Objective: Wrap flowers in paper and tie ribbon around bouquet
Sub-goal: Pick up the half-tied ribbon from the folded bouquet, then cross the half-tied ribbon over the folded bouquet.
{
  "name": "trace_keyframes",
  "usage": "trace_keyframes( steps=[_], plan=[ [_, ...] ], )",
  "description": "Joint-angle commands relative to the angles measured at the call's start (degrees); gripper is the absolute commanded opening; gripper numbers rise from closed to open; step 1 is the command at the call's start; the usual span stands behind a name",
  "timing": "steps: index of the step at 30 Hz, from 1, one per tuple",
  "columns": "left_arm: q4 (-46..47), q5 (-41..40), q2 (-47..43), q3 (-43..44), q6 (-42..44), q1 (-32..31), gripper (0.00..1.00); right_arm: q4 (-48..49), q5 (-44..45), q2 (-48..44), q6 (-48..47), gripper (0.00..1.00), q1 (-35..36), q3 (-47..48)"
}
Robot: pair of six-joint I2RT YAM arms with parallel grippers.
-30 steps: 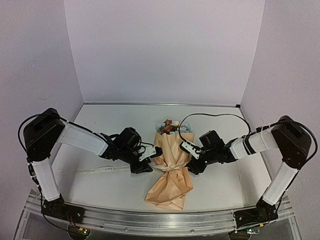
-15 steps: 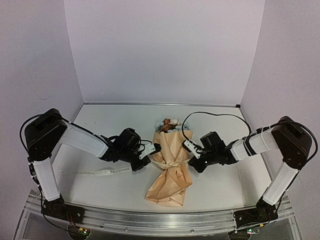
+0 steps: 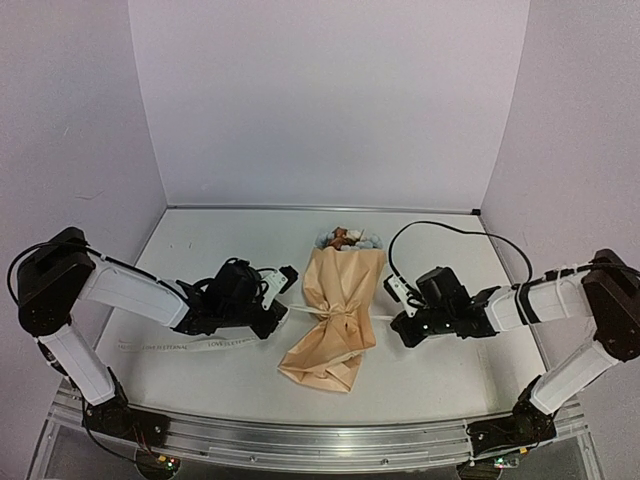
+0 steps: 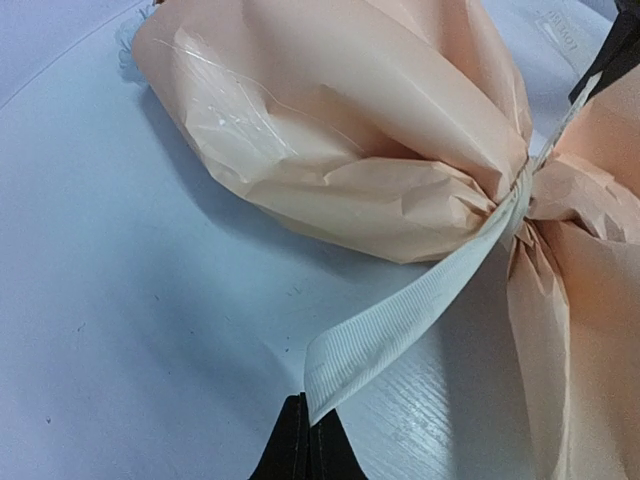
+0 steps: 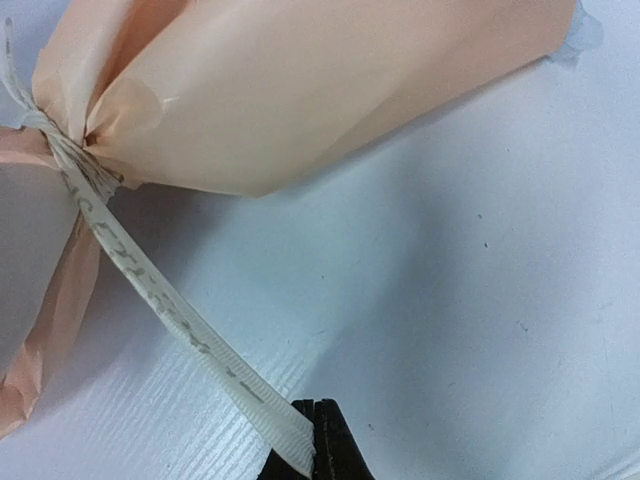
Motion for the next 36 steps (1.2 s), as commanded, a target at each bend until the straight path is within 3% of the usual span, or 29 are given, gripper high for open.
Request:
trace_keyframes(
  steps=[1,5,10,17,23,36],
  plan=[
    [0.14,-5.93,-4.22,-3.22,-6.57,0.72,0.00,-8.31,11.12,-1.98,3.21,0.00,-1.09,-2.75],
    [0.24,-4.63,-4.55,-3.94,-4.18,-3.50,0.00,-12.36,7.06,-4.30,5.53,0.00,-1.07,0.14],
    [-1.22,-3.87,-1.83,-2.23,-4.64,-7.41,0.00,-29.99,-0.18,-6.44,14.26,0.00,-0.96,10.42],
    [-0.22,-2.35,1.92,0.34,-6.42,-9.90,0.00,-50.82,-10.83,-5.17,33.56,0.00,-0.96,25.42],
    [1.00,-1.17,5.66,4.28,-7.76,-11.64,0.00,-50.45,-17.47,-2.13,47.86,0.00,0.01,29.22],
    [1.67,-1.08,9.69,8.24,-10.57,-12.61,0.00,-50.10,-13.97,7.00,46.53,0.00,8.37,27.76]
  ],
)
